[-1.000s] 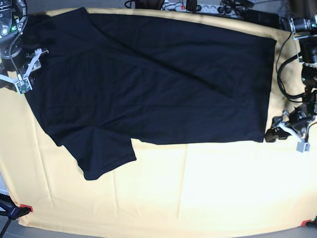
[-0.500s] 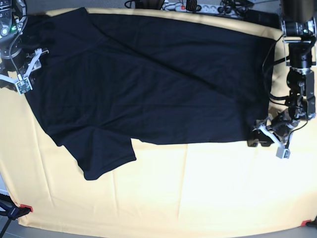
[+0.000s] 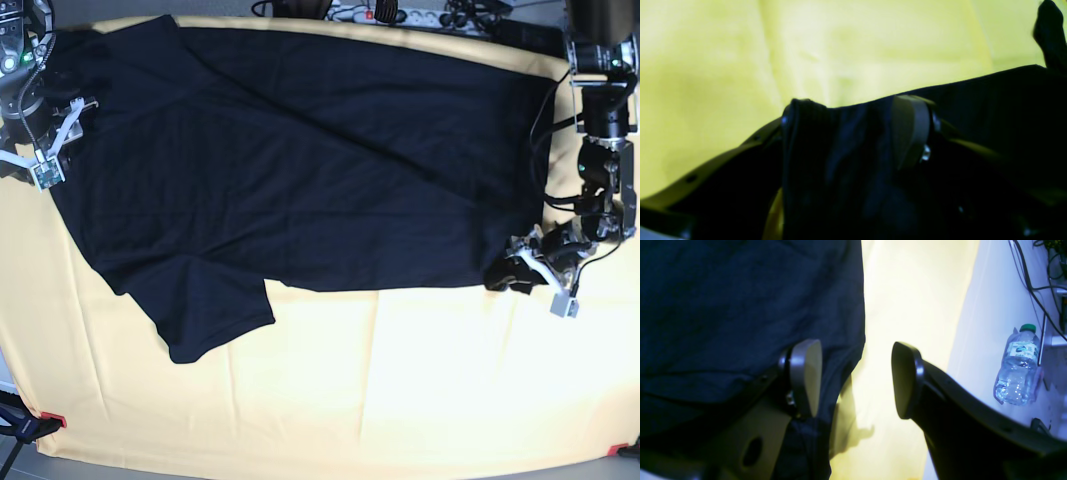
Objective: Fold the T-shirt properly
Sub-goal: 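Open both grippers and move them to the shirt's long side edge, then close both grippers on the shirt's side edge near the sleeve and hem, then lift the gripped edge and fold it over the shirt body with both grippers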
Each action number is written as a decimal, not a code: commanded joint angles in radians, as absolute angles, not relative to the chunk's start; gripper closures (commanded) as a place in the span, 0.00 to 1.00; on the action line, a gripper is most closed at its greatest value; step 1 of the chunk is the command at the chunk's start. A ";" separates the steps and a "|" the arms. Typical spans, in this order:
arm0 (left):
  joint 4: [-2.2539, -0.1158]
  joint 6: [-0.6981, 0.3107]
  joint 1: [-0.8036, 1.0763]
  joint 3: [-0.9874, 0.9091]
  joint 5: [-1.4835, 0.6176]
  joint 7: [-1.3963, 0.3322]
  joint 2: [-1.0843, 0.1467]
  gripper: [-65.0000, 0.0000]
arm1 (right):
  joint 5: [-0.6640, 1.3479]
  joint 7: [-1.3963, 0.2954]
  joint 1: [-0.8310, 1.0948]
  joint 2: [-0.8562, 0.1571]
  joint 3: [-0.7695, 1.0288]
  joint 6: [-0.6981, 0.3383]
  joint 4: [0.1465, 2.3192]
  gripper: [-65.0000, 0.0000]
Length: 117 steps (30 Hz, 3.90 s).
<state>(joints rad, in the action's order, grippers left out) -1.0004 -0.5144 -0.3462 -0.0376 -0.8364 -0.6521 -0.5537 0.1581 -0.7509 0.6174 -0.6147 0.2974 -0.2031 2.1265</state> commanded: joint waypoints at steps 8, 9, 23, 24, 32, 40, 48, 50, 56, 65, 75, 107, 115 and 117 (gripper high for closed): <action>-1.013 -0.621 -0.363 -0.041 -0.880 -0.659 -0.568 0.45 | 0.154 -0.733 0.615 -0.632 0.308 -0.195 2.140 0.45; -1.013 -0.617 -0.363 -0.041 -0.880 -0.659 -0.568 0.49 | 0.154 -0.733 0.615 -0.632 0.308 -0.195 2.140 0.45; -1.013 -0.493 -0.363 -0.041 -0.813 -0.653 -0.569 1.00 | 0.166 -0.717 0.540 -0.632 0.308 -0.196 2.140 0.45; -1.013 -0.493 -0.363 -0.041 -0.813 -0.653 -0.569 1.00 | 0.184 -0.714 0.514 -0.632 0.308 -0.202 2.140 0.45; -1.013 -0.521 -0.363 -0.041 -0.813 -0.656 -0.568 1.00 | 0.463 -0.708 0.209 -0.630 0.308 -0.328 1.965 0.44; -1.013 -0.527 -0.363 -0.040 -0.824 -0.660 -0.568 1.00 | 0.819 -0.861 -0.159 -0.550 0.307 -0.535 1.438 0.40; -1.013 -0.527 -0.363 -0.040 -0.822 -0.660 -0.568 1.00 | 0.841 -0.913 -0.384 -0.482 0.307 -0.649 1.077 0.40; -1.013 -0.527 -0.363 -0.040 -0.822 -0.660 -0.568 1.00 | 0.841 -0.913 -0.411 -0.468 0.304 -0.650 1.029 0.40; -1.013 -0.528 -0.363 -0.040 -0.828 -0.660 -0.568 1.00 | 0.838 -0.934 -0.435 -0.432 0.280 -0.658 0.959 0.40; -1.013 -0.528 -0.361 -0.040 -0.828 -0.659 -0.567 1.00 | 0.817 -0.935 -0.435 -0.427 0.280 -0.678 0.959 0.70; -1.014 -0.623 -0.414 -0.041 -0.828 -0.655 -0.572 1.00 | 0.867 -0.958 -0.451 -0.430 0.280 -0.698 0.984 1.00; -1.586 -0.698 -0.045 -0.161 -1.084 -0.799 -0.894 1.00 | 0.982 -0.997 -0.030 -0.677 0.254 -0.698 1.460 1.00; -1.588 -0.698 0.039 -0.161 -1.322 -1.051 -0.907 1.00 | 1.055 -1.084 -0.014 -0.680 0.254 -0.698 1.464 1.00; -1.588 -0.698 0.039 -0.162 -1.362 -1.108 -0.917 1.00 | 1.049 -1.087 0.009 -0.680 0.254 -0.698 1.489 1.00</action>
<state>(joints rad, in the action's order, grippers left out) -1.5761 -0.6922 0.0547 -0.1463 -1.3373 -1.1233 -0.8875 1.0332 -1.0969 0.0235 -0.6533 0.2436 -0.6930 1.4734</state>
